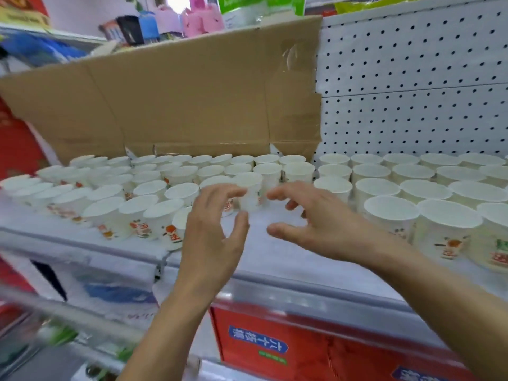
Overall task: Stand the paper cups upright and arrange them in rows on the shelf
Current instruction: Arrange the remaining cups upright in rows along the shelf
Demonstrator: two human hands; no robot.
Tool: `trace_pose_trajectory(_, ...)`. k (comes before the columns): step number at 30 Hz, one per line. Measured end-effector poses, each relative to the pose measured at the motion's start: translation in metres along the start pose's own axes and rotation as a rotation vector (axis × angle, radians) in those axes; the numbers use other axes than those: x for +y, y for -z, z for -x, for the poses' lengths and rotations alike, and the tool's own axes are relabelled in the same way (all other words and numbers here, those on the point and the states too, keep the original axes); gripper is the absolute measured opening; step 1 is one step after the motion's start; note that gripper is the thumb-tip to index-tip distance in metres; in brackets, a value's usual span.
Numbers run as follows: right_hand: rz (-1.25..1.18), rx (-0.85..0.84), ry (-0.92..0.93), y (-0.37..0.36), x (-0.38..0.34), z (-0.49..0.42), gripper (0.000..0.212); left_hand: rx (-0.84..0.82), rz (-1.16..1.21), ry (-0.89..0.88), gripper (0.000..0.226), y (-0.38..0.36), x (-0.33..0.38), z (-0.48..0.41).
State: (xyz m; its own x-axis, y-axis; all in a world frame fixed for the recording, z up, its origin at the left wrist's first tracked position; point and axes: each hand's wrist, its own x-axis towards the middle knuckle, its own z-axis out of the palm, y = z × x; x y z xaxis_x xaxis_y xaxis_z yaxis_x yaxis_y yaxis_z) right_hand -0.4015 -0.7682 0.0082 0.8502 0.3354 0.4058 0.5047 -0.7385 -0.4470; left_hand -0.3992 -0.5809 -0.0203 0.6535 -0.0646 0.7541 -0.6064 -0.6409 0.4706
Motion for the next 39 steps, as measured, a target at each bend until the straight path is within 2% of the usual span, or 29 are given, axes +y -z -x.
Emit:
trace_pose_trajectory(3, -0.155, -0.087, 0.01, -0.028, -0.021, -0.031, 0.064, 0.174, -0.125, 0.192, 0.03, 0.047, -0.043, 0.004)
trace_pose_trajectory(5, -0.18, -0.136, 0.022, -0.042, -0.034, -0.051, 0.073, 0.143, -0.203, 0.32, 0.033, 0.073, -0.064, -0.001)
trace_pose_trajectory(7, -0.155, -0.178, 0.018, -0.054, -0.045, -0.068, 0.081, 0.018, -0.25, 0.358, 0.034, 0.088, -0.078, -0.007)
trace_pose_trajectory(11, -0.095, -0.207, -0.012, -0.07, -0.062, -0.088, 0.084, -0.174, -0.403, 0.243, 0.02, 0.097, -0.09, -0.017)
trace_pose_trajectory(16, 0.0, -0.151, -0.043, -0.076, -0.074, -0.085, 0.075, -0.221, -0.448, 0.128, 0.015, 0.095, -0.104, -0.018)
trace_pose_trajectory(20, 0.114, -0.036, -0.111, -0.046, -0.063, -0.06, 0.072, -0.195, -0.349, -0.019, 0.014, 0.08, -0.084, -0.017)
trace_pose_trajectory(25, 0.157, 0.185, -0.323, 0.03, -0.031, -0.008, 0.067, -0.321, -0.1, -0.153, 0.014, 0.02, -0.035, -0.033)
trace_pose_trajectory(29, 0.156, 0.308, -0.429, 0.083, -0.01, 0.026, 0.064, -0.459, -0.016, -0.21, 0.018, -0.035, -0.004, -0.049)
trace_pose_trajectory(32, 0.179, 0.347, -0.473, 0.104, 0.0, 0.048, 0.063, -0.506, 0.008, -0.23, 0.017, -0.057, 0.006, -0.054)
trace_pose_trajectory(39, 0.208, 0.366, -0.506, 0.127, 0.012, 0.086, 0.065, -0.49, 0.017, -0.27, 0.015, -0.076, 0.018, -0.051)
